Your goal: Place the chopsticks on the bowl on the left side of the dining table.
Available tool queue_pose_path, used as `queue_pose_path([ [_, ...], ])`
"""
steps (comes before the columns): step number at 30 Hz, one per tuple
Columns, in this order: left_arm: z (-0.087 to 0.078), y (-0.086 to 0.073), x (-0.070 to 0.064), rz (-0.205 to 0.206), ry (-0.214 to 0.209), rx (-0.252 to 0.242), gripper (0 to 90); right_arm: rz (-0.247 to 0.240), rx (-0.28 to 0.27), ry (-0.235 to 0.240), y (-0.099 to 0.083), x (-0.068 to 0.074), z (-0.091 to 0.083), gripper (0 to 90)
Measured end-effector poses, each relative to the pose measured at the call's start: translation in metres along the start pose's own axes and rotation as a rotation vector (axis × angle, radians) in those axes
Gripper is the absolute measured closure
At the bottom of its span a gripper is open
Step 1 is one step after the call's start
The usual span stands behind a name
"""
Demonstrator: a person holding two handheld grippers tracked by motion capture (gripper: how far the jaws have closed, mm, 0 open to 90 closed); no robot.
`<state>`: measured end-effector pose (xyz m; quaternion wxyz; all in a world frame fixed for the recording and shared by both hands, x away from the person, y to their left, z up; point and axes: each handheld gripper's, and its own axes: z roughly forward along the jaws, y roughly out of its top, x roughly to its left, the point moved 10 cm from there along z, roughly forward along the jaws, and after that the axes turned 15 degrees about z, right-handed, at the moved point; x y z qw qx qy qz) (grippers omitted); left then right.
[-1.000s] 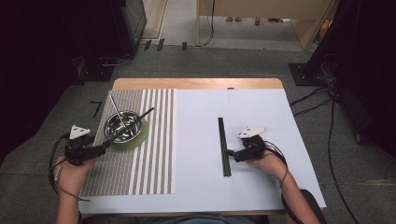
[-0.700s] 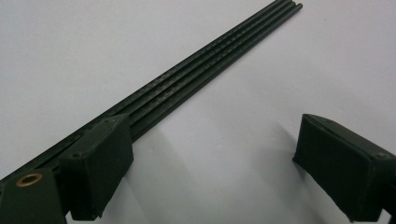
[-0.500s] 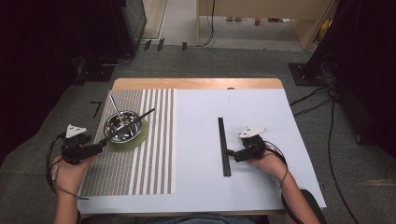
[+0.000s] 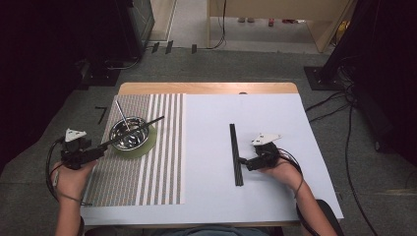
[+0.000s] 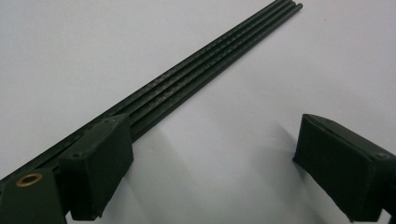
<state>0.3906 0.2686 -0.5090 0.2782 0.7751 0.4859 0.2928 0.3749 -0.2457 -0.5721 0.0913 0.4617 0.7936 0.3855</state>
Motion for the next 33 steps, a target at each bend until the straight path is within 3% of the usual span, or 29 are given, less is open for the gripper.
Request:
queue_pose_path([
  [7,0.007,0.004,0.01,-0.012,0.014,-0.011,37.7,0.0,0.0,0.0,0.0,0.0,0.0,10.9],
  [18,0.018,0.009,0.018,-0.034,0.002,-0.02,37.8,0.001,0.0,0.0,0.0,0.0,0.0,10.9],
  [24,0.006,0.016,0.018,-0.026,0.011,-0.038,43.4,0.002,0.0,0.0,0.0,0.0,0.0,10.9],
  [29,-0.002,0.035,0.005,-0.055,-0.043,-0.08,53.3,0.001,0.0,0.0,0.0,0.0,0.0,11.0],
  [33,0.0,0.047,-0.008,-0.051,-0.08,-0.077,63.2,0.002,0.0,0.0,0.0,0.0,0.0,10.9],
])
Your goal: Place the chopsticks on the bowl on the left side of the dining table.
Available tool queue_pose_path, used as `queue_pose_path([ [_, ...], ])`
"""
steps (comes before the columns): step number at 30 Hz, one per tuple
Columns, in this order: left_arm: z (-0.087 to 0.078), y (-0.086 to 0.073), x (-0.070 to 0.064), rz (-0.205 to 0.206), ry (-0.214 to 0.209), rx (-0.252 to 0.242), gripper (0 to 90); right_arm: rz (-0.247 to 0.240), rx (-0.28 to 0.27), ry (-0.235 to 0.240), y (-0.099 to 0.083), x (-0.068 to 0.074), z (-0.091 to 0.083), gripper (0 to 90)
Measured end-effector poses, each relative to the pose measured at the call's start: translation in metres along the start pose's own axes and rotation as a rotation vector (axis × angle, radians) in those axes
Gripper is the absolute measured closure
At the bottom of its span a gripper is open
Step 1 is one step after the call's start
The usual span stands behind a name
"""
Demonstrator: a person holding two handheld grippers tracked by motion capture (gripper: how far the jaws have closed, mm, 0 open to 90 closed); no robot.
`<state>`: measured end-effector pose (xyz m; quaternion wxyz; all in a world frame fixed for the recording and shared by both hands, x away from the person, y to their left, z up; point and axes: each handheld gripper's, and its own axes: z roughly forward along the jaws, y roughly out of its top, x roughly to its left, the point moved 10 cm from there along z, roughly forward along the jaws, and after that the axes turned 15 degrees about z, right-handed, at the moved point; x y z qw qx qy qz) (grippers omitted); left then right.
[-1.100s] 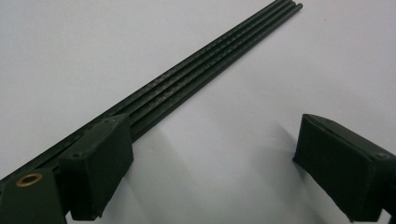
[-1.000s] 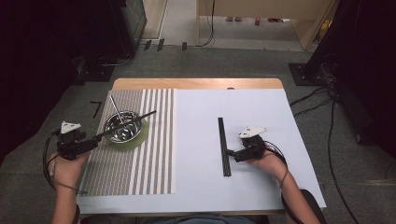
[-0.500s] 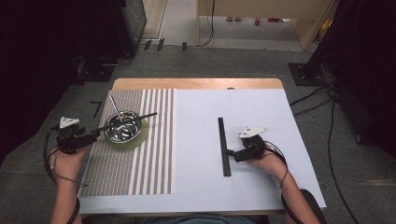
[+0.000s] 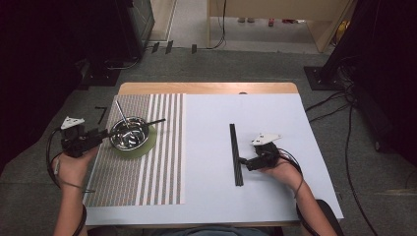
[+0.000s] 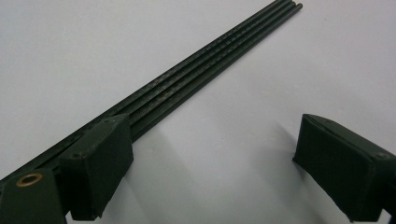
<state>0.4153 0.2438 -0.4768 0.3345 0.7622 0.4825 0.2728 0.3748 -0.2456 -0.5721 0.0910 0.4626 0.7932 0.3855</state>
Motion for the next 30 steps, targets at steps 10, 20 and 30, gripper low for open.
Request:
queue_pose_path([
  [10,0.017,0.022,-0.028,0.011,-0.057,0.022,88.6,0.0,0.0,0.0,0.0,0.0,0.0,11.0],
  [20,0.044,0.036,-0.055,0.067,-0.11,0.048,90.0,0.001,0.0,0.0,0.0,0.0,0.0,10.9],
  [30,0.066,0.037,-0.062,0.096,-0.114,0.065,90.0,-0.001,-0.001,0.0,0.0,0.0,0.0,10.9],
])
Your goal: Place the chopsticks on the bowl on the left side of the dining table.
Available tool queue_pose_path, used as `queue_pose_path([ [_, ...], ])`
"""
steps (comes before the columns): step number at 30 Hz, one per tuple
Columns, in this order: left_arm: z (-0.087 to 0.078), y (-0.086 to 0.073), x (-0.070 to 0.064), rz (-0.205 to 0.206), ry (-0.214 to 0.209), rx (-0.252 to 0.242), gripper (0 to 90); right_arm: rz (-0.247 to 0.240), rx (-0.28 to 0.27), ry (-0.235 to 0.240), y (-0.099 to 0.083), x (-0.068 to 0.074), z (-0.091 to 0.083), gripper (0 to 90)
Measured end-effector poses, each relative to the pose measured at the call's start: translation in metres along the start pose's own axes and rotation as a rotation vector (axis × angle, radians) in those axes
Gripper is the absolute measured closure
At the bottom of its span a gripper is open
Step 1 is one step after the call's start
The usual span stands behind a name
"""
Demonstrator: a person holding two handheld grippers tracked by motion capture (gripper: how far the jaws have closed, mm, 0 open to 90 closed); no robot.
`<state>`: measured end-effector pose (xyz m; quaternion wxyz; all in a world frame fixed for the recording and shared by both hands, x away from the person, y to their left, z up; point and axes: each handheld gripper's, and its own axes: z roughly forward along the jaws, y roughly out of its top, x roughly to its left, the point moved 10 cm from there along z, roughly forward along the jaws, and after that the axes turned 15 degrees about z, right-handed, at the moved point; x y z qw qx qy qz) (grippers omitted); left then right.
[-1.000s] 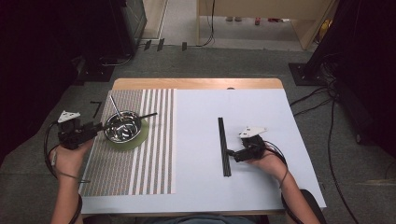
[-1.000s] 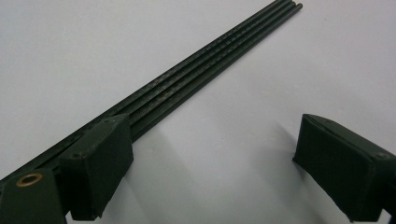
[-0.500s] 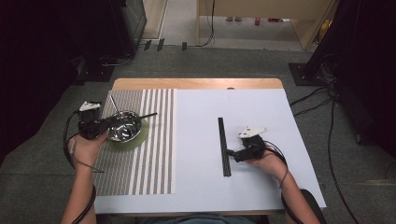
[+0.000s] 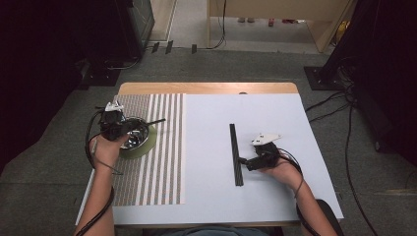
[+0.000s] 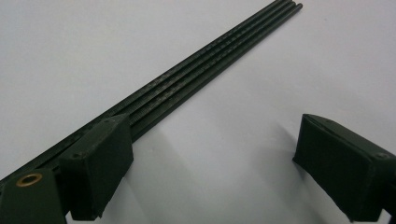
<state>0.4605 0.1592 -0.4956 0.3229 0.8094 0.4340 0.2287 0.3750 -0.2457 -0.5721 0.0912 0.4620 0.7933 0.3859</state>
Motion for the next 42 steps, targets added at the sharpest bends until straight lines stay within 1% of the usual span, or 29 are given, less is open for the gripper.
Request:
queue_pose_path([
  [5,0.003,-0.002,0.0,0.005,-0.002,0.009,90.0,0.001,0.001,-0.001,0.0,0.0,0.0,10.9],
  [15,0.001,-0.004,-0.002,0.009,-0.014,0.013,89.3,0.001,0.001,-0.001,0.0,0.0,0.0,11.0],
  [21,0.002,-0.001,-0.002,0.016,-0.007,0.003,88.2,0.001,0.001,0.0,0.0,0.0,0.0,11.0],
  [24,0.005,-0.001,-0.002,0.019,-0.008,0.011,88.0,0.001,0.001,0.0,0.0,0.0,0.0,11.0],
  [26,0.007,-0.002,-0.003,0.017,-0.013,0.016,88.0,0.0,0.0,0.0,0.0,0.0,0.0,10.9],
  [27,0.007,-0.002,-0.004,0.022,-0.014,0.017,88.0,0.001,0.001,-0.001,0.0,0.0,0.0,11.0],
  [33,0.005,-0.005,-0.009,0.029,-0.025,0.026,88.0,-0.001,0.0,0.0,0.0,0.0,0.0,11.0],
  [37,0.004,-0.005,-0.01,0.021,-0.032,0.024,85.3,-0.001,0.0,0.0,0.0,0.0,0.0,10.9],
  [39,0.002,-0.003,-0.01,0.014,-0.031,0.01,81.0,-0.001,0.0,-0.001,0.0,0.0,0.0,10.9],
  [40,0.0,-0.002,-0.01,0.015,-0.031,0.003,77.4,-0.001,0.001,-0.001,0.0,0.0,0.0,11.0],
  [42,-0.003,0.001,-0.013,0.015,-0.042,-0.009,73.6,-0.002,0.0,0.0,0.0,0.0,0.0,11.0],
])
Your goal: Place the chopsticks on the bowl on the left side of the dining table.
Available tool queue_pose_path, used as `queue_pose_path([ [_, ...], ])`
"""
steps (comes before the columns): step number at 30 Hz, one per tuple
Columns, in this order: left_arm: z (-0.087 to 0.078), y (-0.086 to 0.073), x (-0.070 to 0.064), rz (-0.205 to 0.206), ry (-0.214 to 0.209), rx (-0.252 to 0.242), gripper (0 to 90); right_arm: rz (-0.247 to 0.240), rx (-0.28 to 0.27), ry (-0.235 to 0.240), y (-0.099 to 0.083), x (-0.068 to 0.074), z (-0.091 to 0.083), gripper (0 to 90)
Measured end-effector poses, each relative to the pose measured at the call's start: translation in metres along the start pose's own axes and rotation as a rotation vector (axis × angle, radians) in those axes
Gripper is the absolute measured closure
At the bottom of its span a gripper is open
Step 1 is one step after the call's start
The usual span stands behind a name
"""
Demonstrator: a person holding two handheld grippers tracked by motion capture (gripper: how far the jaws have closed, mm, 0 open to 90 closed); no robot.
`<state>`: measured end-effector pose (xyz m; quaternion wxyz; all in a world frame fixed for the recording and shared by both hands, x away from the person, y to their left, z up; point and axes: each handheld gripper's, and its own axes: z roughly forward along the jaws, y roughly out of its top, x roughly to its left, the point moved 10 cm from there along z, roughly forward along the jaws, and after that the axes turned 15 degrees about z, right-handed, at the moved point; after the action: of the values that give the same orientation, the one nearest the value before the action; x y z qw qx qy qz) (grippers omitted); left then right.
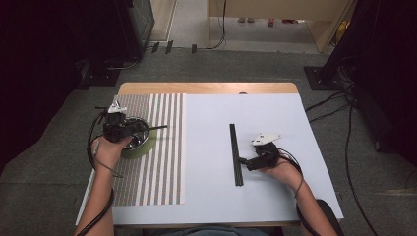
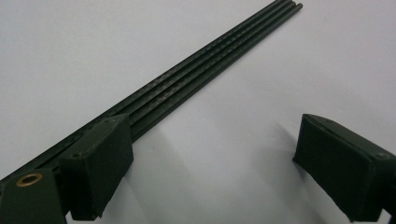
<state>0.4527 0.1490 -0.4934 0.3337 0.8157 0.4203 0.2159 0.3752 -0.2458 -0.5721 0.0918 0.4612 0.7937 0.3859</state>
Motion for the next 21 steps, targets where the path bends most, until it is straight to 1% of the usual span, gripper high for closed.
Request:
queue_pose_path([
  [2,-0.001,0.001,-0.004,0.008,-0.013,0.002,66.0,0.001,0.001,0.0,0.0,0.0,0.0,10.9],
  [5,-0.005,0.004,-0.01,0.013,-0.018,-0.01,57.3,0.001,0.001,0.0,0.0,0.0,0.0,11.0],
  [7,-0.007,0.007,-0.012,0.031,-0.013,-0.024,52.6,0.001,0.0,0.0,0.0,0.0,0.0,11.0],
  [8,-0.008,0.008,-0.014,0.034,-0.018,-0.028,49.4,0.001,0.001,0.0,0.0,0.0,0.0,10.9],
  [11,-0.011,0.011,-0.02,0.047,-0.026,-0.04,44.2,0.001,0.0,0.0,0.0,0.0,0.0,10.9],
  [14,-0.013,0.015,-0.029,0.07,-0.035,-0.049,39.0,0.001,0.0,0.0,0.0,0.0,0.0,10.9],
  [16,-0.013,0.017,-0.033,0.088,-0.029,-0.059,36.8,0.0,0.0,0.0,0.0,0.0,0.0,10.9],
  [19,-0.011,0.018,-0.041,0.089,-0.042,-0.055,33.9,0.0,0.0,0.0,0.0,0.0,0.0,10.9],
  [21,-0.01,0.019,-0.046,0.099,-0.037,-0.053,32.9,0.0,0.0,0.0,0.0,0.0,0.0,10.9],
])
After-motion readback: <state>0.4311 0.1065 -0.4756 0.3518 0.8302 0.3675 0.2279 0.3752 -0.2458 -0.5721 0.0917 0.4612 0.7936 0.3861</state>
